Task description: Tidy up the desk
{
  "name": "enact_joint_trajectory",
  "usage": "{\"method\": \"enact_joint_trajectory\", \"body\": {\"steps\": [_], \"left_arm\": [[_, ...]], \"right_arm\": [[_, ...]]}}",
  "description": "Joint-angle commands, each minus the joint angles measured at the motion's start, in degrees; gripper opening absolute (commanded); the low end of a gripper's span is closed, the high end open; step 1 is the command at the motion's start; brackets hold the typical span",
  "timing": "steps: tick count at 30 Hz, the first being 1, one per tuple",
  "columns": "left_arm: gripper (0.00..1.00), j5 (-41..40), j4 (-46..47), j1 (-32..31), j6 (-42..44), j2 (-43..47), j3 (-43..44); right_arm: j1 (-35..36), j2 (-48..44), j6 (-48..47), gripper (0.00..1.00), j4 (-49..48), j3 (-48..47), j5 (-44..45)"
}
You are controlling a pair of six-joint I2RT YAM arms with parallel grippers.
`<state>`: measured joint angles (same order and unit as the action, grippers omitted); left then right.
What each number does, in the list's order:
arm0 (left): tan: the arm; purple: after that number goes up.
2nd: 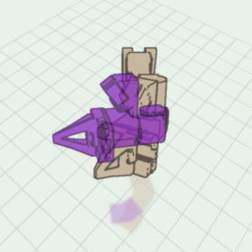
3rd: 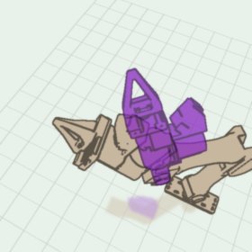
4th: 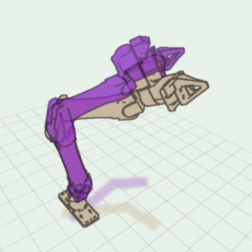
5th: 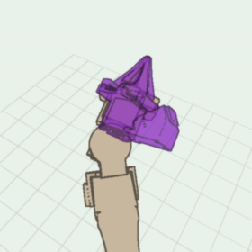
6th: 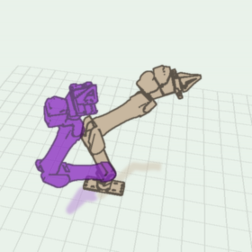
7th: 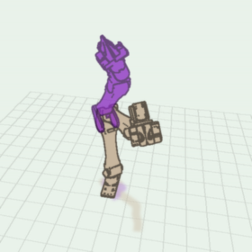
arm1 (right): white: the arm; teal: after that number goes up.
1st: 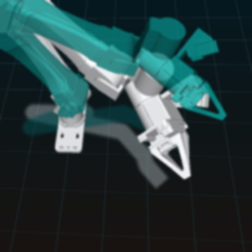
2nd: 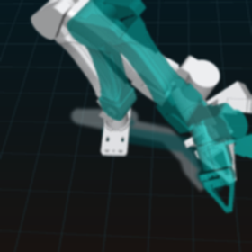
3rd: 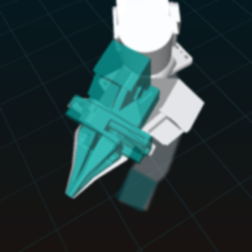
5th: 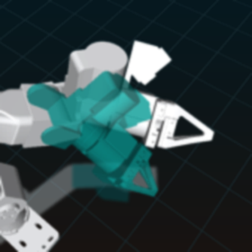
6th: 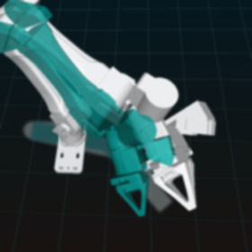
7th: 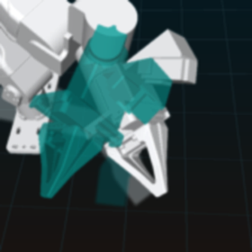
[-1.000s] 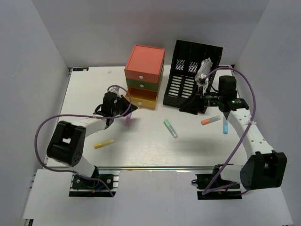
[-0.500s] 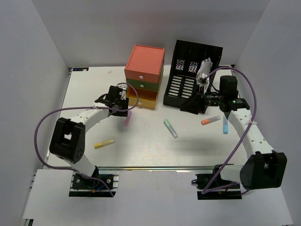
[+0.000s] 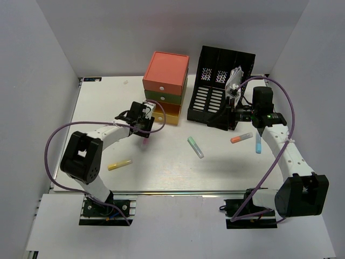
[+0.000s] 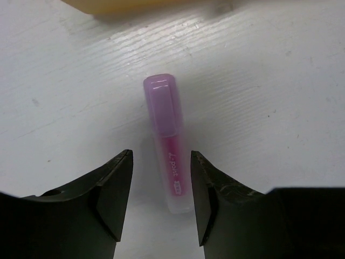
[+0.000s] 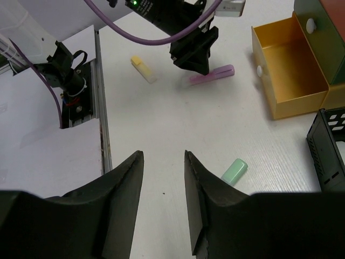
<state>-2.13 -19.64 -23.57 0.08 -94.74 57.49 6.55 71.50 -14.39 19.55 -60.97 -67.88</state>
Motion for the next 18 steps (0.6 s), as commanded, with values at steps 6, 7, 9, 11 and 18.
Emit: {"method": "enact_joint_trajectory", "body": {"steps": [6, 7, 9, 11, 18], "left_arm": [[0.58, -0.9, 2.6, -1.7, 0.6, -3.5, 0.5], [0.57, -1.5, 2.8, -1.7, -1.2, -3.6, 0.4], [0.57, -2.7, 2.9, -1.7, -2.3, -3.9, 0.4], [0.56, -3.0, 2.9, -1.7, -2.8, -4.0, 0.3], [0.49, -2.6, 1.6, -1.7, -4.2, -5.8, 0.3]], "right_arm": [[-0.7, -0.1, -1.2, 0.42, -0.1, 0.1, -0.6], [-1.0, -0.1, -1.2, 0.42, -0.1, 0.1, -0.7], [-0.8, -0.1, -1.2, 0.42, -0.1, 0.1, -0.6], [-1.0, -0.1, -1.2, 0.42, -0.1, 0.1, -0.7], [-1.4, -0.4, -1.2, 0.42, -0.1, 0.1, -0.9]]}}
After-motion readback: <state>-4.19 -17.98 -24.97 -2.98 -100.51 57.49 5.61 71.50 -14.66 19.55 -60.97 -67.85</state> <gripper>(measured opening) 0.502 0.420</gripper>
